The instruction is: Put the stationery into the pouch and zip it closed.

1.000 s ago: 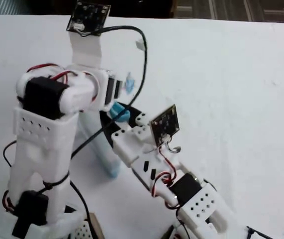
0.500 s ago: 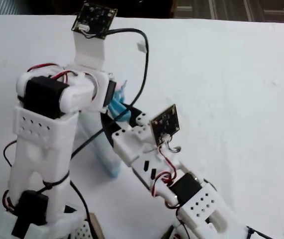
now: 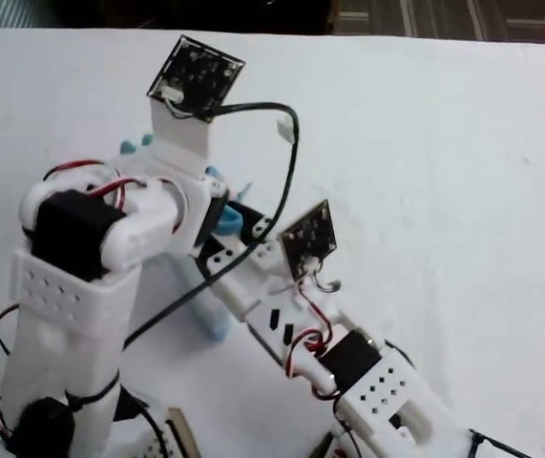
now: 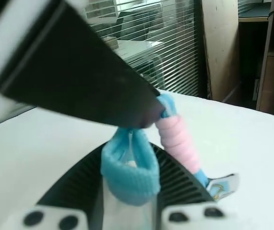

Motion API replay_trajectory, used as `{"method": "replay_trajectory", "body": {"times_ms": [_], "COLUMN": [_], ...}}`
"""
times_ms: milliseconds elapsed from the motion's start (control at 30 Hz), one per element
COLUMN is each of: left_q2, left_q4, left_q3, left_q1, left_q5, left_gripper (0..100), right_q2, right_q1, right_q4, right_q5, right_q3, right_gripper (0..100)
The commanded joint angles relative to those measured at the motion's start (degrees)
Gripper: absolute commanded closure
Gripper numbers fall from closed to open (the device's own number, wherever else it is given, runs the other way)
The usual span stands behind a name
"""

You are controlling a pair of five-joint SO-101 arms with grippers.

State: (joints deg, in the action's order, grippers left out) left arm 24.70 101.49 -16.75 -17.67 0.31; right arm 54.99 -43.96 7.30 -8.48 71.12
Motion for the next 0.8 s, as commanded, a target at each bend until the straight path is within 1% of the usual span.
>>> {"method": "replay_trajectory", "body": {"times_ms": [0,100,300,500,600,767], "left_q2": [2.37,4.84,8.53,8.97,9.41,10.99], "left_q4": [1.14,1.23,1.23,1.23,1.23,1.05], "left_q3": [-0.04,0.4,3.3,2.95,2.95,2.86], "left_q1": [0.79,1.93,0.53,0.09,0.09,1.67], "left_q5": [-0.79,-2.37,-2.37,-2.37,-2.37,-2.37], "left_gripper": [98,98,98,98,98,98], "right_q2": [-3.47,-3.47,-4.35,-15.34,-22.02,-27.21], "right_q1": [0.57,0.57,0.57,0.57,0.4,-0.4], "right_q4": [0.48,0.4,0.57,0.31,0.31,0.31], "right_q5": [-0.88,-0.88,-1.49,-3.43,-6.33,-6.24], "right_q3": [0.09,0.0,-1.49,-8.79,-14.15,-17.67], "right_gripper": [98.1,98.1,98.1,98.1,98.1,98.1]}}
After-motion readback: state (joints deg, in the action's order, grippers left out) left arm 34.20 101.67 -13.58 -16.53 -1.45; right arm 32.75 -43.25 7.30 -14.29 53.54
